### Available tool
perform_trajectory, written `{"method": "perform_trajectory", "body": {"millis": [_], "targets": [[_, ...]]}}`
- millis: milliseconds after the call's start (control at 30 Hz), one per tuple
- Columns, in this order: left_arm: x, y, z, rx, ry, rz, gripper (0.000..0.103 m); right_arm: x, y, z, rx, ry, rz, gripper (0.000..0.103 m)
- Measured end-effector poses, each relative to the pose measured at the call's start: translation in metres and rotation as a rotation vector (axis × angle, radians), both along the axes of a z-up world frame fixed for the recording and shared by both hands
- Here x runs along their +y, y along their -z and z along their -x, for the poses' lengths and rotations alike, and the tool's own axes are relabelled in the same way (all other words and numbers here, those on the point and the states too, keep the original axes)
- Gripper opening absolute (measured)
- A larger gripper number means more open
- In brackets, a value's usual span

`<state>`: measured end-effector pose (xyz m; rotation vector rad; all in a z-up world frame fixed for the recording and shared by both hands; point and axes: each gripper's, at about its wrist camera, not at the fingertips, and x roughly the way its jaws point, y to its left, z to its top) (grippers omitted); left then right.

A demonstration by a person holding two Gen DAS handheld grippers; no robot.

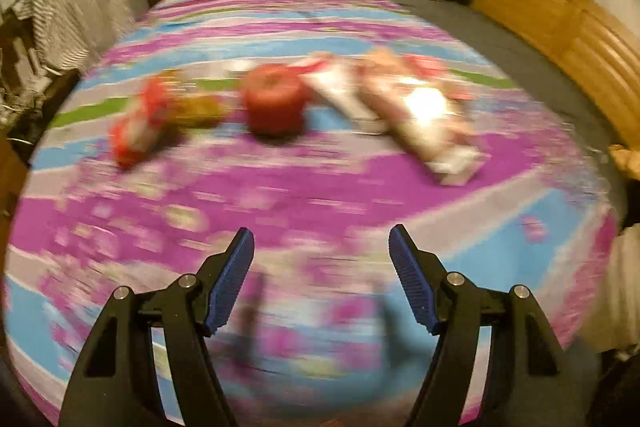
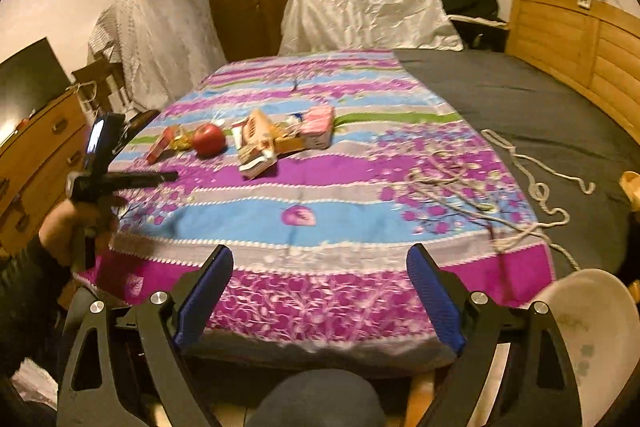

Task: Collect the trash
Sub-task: 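Move both open tools back over the trash on the bed, then grasp the red cigarette box with the left tool while the right tool grasps a white bottle cap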

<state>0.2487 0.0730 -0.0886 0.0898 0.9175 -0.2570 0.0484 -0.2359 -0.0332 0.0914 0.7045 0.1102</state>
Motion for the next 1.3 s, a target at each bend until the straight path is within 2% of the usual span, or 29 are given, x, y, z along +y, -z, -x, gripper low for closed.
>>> {"method": "perform_trajectory", "body": {"millis": [200,233,300,467,567,700,800,900,1000,1033,1067,1133,1300], "targets": [[0.095,-0.008,-0.048,-0.059,0.023,-0.127,0.069,0.033,0.022,-0.037,0.062,-0.063,-0.001,0.089],[0.105,-0.009,-0.058,-0.058,0.038,-0.136,0.073,0.039,0.024,-0.044,0.068,-0.073,0.0,0.089],[0.118,-0.011,-0.077,-0.045,0.086,-0.149,0.074,0.056,0.03,-0.06,0.085,-0.101,0.002,0.089],[0.117,-0.016,-0.105,-0.057,0.251,-0.182,0.079,0.091,0.041,-0.094,0.111,-0.152,-0.003,0.089],[0.111,-0.008,-0.117,-0.025,0.322,-0.19,0.081,0.105,0.047,-0.111,0.129,-0.167,-0.001,0.089],[0.11,0.011,-0.135,0.018,0.349,-0.235,0.081,0.116,0.05,-0.129,0.138,-0.176,0.001,0.089],[0.111,0.018,-0.144,0.035,0.323,-0.207,0.081,0.119,0.051,-0.137,0.126,-0.188,-0.014,0.089],[0.115,0.022,-0.15,0.041,0.254,-0.176,0.066,0.122,0.054,-0.147,0.128,-0.206,-0.023,0.089],[0.125,0.021,-0.15,0.035,0.194,-0.127,0.058,0.129,0.056,-0.161,0.135,-0.224,-0.024,0.088],[0.127,0.02,-0.149,0.029,0.185,-0.118,0.045,0.13,0.056,-0.164,0.132,-0.229,-0.028,0.088],[0.129,0.018,-0.147,0.02,0.168,-0.117,0.043,0.133,0.053,-0.168,0.124,-0.235,-0.032,0.088],[0.135,0.014,-0.142,0.035,0.103,-0.112,0.03,0.139,0.046,-0.17,0.102,-0.254,-0.036,0.088],[0.148,-0.009,-0.1,0.012,0.0,-0.035,0.024,0.159,0.032,-0.176,0.068,-0.319,-0.006,0.083]]}}
